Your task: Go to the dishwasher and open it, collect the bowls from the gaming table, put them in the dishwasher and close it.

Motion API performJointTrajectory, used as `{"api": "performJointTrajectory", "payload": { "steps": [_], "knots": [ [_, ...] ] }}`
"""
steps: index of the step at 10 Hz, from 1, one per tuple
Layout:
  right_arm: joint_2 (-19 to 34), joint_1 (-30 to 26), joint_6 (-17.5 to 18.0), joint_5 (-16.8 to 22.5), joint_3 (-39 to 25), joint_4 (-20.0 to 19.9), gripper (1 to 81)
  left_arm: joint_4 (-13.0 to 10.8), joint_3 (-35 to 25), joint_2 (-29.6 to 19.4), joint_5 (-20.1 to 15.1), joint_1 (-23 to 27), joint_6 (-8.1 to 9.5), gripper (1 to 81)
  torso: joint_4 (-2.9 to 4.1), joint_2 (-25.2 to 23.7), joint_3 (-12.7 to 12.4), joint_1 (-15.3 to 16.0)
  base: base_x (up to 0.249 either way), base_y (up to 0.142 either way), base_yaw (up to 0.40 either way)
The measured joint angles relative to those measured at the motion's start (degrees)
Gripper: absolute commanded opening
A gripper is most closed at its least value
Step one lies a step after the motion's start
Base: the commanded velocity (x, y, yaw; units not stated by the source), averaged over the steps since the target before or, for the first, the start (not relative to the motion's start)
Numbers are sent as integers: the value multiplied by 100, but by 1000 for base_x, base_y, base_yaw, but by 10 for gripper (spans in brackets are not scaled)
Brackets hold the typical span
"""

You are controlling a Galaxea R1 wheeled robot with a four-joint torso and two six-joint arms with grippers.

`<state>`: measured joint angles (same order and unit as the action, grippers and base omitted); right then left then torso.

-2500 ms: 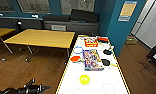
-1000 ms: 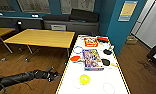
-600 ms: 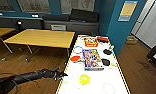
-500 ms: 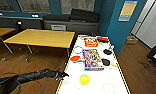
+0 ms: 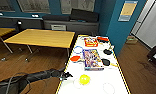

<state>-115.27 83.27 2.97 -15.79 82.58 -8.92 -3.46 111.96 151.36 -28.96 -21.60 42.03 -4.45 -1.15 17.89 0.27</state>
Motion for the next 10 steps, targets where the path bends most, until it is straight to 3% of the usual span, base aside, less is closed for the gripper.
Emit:
{"api": "performJointTrajectory", "payload": {
  "steps": [3,6,10],
  "knots": [
    [-60,0,2,0,9,0,10,-48,533,655,-27,-20,0,811,0,0,0,0,0,0,0],
    [-57,-1,2,0,6,0,10,-141,858,969,-68,-72,0,811,0,0,0,0,0,0,0],
    [-63,-12,0,-2,6,2,10,-540,981,1267,-90,-229,0,811,0,0,0,0,0,0,0]
  ]
}}
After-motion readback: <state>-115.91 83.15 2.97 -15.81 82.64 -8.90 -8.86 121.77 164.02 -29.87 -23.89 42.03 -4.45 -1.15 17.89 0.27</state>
